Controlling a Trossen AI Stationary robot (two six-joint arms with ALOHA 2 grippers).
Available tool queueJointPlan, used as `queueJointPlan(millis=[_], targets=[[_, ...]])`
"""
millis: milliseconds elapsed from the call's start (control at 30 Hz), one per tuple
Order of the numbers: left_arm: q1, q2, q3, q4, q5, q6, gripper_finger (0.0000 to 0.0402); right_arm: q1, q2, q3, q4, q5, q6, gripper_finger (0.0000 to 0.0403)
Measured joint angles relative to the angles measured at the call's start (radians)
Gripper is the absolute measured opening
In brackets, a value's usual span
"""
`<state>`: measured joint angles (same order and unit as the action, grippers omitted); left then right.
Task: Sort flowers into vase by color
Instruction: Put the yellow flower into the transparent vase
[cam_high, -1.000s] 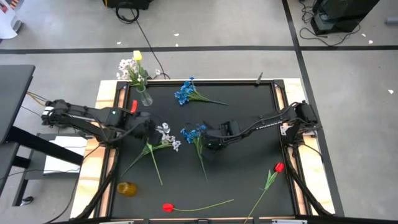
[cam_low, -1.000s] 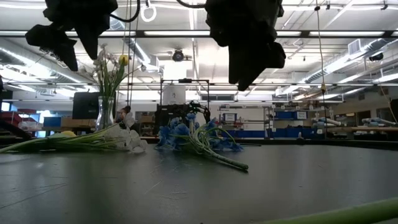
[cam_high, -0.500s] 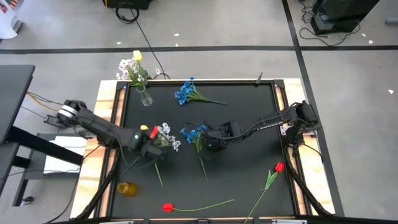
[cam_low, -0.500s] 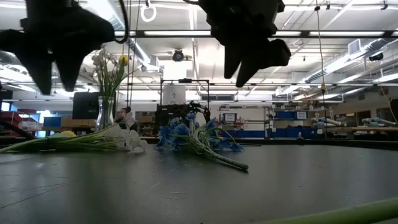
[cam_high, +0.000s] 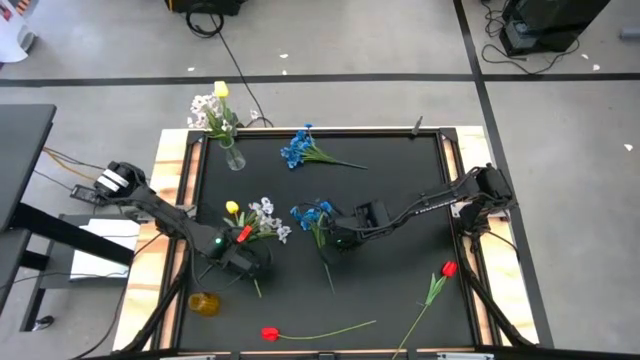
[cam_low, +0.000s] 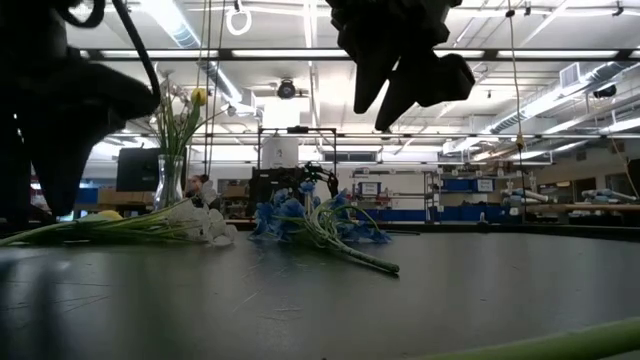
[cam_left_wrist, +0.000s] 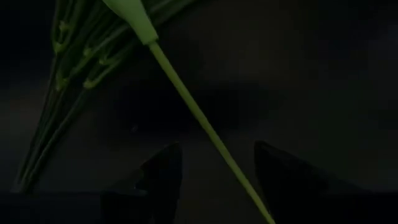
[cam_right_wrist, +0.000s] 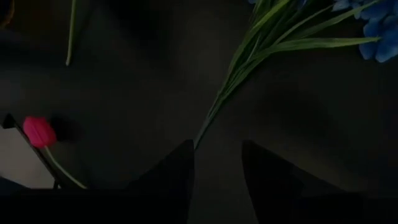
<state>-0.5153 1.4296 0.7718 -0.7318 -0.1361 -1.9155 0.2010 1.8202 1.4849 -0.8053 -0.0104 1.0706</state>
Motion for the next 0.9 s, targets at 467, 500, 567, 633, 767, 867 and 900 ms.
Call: queueJointPlan(millis=[467, 500, 567, 633, 767, 867, 900], targets=[[0.011, 0.018, -0.028, 0.023, -0.085, -0.025, 0.0146, 0.021, 0.0, 0.0, 0.02, -0.017, 0.012, 0.0144], [0.015, 0.027, -0.028, 0.024, -0.087, -0.024, 0.0134, 0.021, 0.0, 0.0, 0.023, -0.017, 0.016, 0.0144], [0.025, 0.044, -0.028, 0.023, -0.087, -0.009, 0.0112, 0.021, 0.0, 0.0, 0.025, -0.024, 0.026, 0.0144], [0.032, 0.059, -0.028, 0.028, -0.087, 0.001, 0.0096, 0.021, 0.0, 0.0, 0.028, -0.041, 0.027, 0.0144], [0.046, 0.071, -0.028, 0.043, -0.088, 0.038, 0.0078, 0.021, 0.0, 0.0, 0.027, -0.059, 0.027, 0.0144], [0.048, 0.071, -0.028, 0.051, -0.088, 0.071, 0.0065, 0.021, 0.0, 0.0, 0.028, -0.068, 0.027, 0.0144], [0.048, 0.071, -0.028, 0.056, -0.087, 0.076, 0.0059, 0.021, 0.0, 0.0, 0.029, -0.069, 0.027, 0.0144]])
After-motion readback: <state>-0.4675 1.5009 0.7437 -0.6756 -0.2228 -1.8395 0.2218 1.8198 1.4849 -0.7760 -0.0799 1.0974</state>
